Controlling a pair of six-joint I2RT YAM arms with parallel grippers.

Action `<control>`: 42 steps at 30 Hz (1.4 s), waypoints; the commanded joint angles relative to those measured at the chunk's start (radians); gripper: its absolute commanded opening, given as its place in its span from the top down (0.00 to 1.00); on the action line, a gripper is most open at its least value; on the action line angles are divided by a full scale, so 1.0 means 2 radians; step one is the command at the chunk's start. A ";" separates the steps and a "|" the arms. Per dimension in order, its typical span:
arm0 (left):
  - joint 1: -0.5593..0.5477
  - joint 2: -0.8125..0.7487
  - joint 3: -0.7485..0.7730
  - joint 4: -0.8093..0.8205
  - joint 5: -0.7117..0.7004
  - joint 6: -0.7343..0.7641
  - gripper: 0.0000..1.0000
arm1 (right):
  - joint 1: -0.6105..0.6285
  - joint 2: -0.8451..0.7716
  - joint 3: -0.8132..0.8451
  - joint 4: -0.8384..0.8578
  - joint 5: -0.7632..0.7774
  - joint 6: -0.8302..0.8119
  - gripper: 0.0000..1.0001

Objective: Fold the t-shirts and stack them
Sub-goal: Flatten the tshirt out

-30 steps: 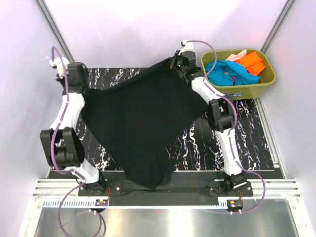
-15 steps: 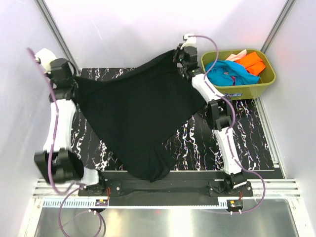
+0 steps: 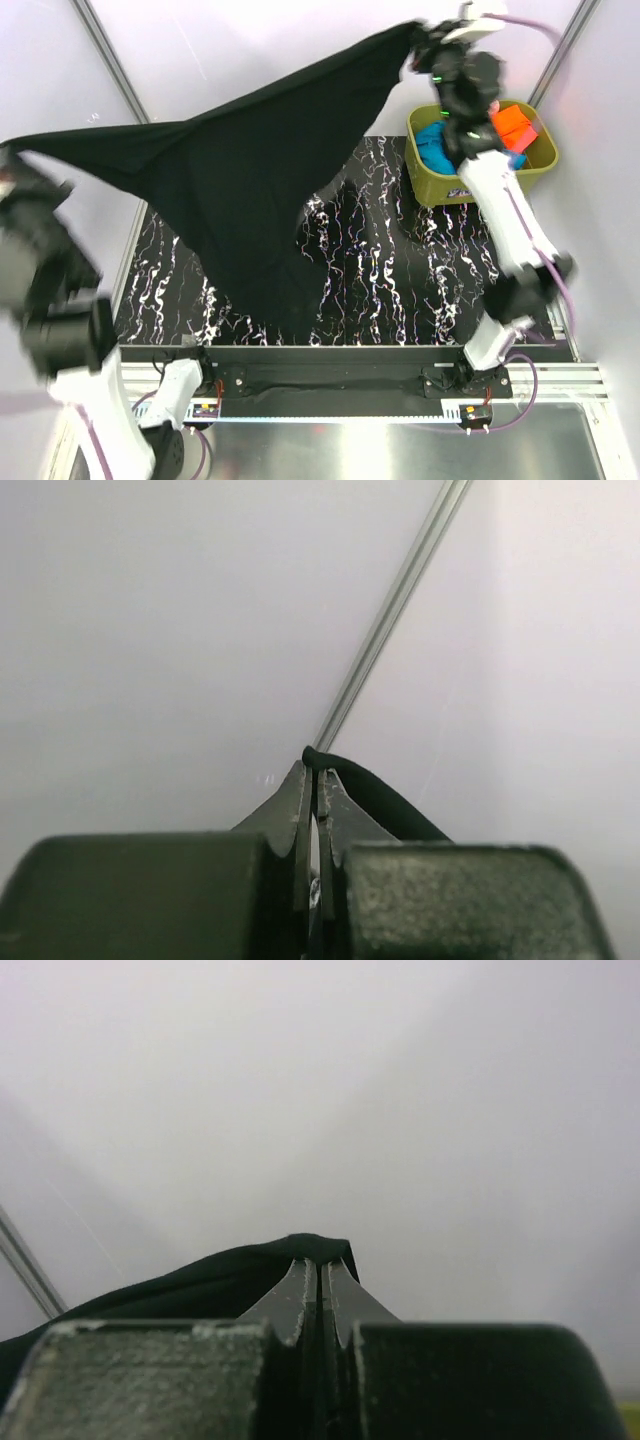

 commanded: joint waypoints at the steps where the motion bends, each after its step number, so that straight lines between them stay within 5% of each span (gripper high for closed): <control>1: 0.003 -0.047 0.062 -0.021 -0.012 0.027 1.00 | -0.005 -0.113 -0.052 0.037 0.038 -0.032 1.00; 12: 0.003 -0.095 0.223 -0.063 -0.038 0.044 1.00 | -0.005 -0.301 -0.119 0.020 0.069 -0.083 1.00; 19: 0.002 -0.097 0.171 -0.045 -0.032 0.027 1.00 | -0.004 -0.278 -0.129 0.037 0.036 -0.073 1.00; 33: 0.003 -0.006 -0.176 -0.001 -0.049 -0.016 1.00 | 0.022 0.004 -0.176 0.198 -0.013 0.063 1.00; 38: 0.002 0.023 -0.286 0.025 -0.122 -0.019 1.00 | 0.056 0.144 -0.107 0.176 -0.024 0.072 1.00; 42: 0.006 0.083 -0.297 0.024 -0.159 -0.026 1.00 | 0.069 0.242 0.010 0.123 -0.021 0.061 1.00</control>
